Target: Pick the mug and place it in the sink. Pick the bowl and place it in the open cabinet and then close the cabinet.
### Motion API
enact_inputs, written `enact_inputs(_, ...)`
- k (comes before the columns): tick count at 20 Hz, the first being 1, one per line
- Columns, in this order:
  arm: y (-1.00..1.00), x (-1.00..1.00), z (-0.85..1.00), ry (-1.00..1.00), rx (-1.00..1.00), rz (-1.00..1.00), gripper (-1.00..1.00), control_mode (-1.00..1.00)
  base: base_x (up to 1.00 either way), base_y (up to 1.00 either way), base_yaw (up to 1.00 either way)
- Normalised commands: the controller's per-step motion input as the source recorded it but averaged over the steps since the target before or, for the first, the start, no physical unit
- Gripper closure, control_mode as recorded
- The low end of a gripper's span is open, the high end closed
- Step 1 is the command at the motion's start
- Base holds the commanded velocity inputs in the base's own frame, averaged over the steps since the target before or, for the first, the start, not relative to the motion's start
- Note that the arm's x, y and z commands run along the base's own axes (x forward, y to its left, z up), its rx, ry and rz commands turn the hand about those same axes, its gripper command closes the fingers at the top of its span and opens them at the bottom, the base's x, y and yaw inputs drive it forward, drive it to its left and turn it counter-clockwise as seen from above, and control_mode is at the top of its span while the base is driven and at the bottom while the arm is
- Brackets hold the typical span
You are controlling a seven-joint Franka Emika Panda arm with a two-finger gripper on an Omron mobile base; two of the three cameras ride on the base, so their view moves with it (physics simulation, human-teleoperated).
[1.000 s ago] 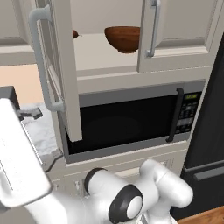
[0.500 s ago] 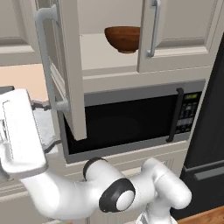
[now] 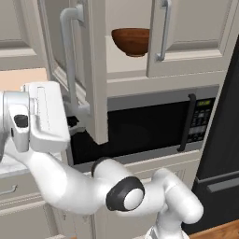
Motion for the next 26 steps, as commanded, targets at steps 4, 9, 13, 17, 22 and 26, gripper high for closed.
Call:
enact_inputs(4,-1.0,0.51,-0.22,0.18,0.23,0.0,-1.0,-1.0,0.0,0.0,0.0)
enact_inputs(9,-0.96,0.75,-0.26,0.21,0.24,0.0,-1.0,-1.0,0.0,0.0,0.0)
enact_inputs(13,-1.0,1.0,-0.4,0.16,0.29,0.03,-1.0,-1.0,0.0,0.0,0.0)
enact_inputs(17,-0.95,1.0,-0.45,0.04,0.32,0.13,-1.0,-1.0,0.0,0.0,0.0)
enact_inputs(22,-0.72,1.0,-0.35,-0.01,0.36,0.25,-1.0,-1.0,0.0,0.0,0.0)
enact_inputs(26,-0.11,1.0,-0.41,-0.21,0.18,0.26,-1.0,-1.0,0.0,0.0,0.0)
